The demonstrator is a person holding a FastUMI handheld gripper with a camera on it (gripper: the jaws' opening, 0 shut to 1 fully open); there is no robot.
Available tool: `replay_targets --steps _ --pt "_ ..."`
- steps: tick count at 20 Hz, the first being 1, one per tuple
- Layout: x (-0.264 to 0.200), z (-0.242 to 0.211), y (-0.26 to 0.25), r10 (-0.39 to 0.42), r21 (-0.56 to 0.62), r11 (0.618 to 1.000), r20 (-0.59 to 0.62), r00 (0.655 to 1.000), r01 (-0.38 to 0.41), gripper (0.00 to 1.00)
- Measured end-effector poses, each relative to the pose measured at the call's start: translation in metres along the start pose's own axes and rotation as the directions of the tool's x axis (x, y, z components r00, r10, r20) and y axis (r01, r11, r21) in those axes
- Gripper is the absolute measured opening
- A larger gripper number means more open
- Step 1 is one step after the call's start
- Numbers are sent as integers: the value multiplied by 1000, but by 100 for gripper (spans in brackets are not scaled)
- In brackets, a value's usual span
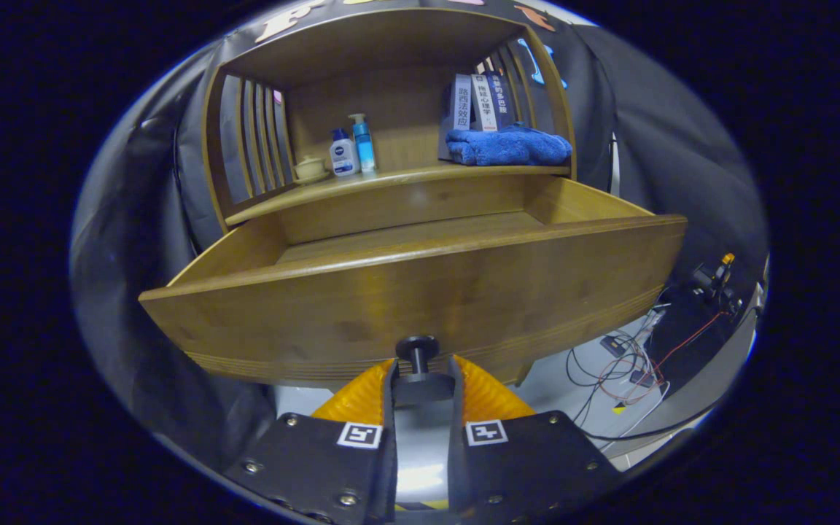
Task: Pull open the drawer, take out the items inside it, and place them on the countertop above the cabinet.
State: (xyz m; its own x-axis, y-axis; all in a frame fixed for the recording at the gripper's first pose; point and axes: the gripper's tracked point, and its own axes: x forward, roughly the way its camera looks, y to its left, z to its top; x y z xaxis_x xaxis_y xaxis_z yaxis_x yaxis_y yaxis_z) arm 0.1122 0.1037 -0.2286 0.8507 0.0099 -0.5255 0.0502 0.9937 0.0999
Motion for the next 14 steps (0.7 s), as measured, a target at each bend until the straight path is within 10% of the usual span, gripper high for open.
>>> replay_targets --steps 5,14 --pt "-3 1 1 -11 -27 1000 -1 1000 11 28" --pt "-33 70 23 42 -84 996 210 977 -25 64"
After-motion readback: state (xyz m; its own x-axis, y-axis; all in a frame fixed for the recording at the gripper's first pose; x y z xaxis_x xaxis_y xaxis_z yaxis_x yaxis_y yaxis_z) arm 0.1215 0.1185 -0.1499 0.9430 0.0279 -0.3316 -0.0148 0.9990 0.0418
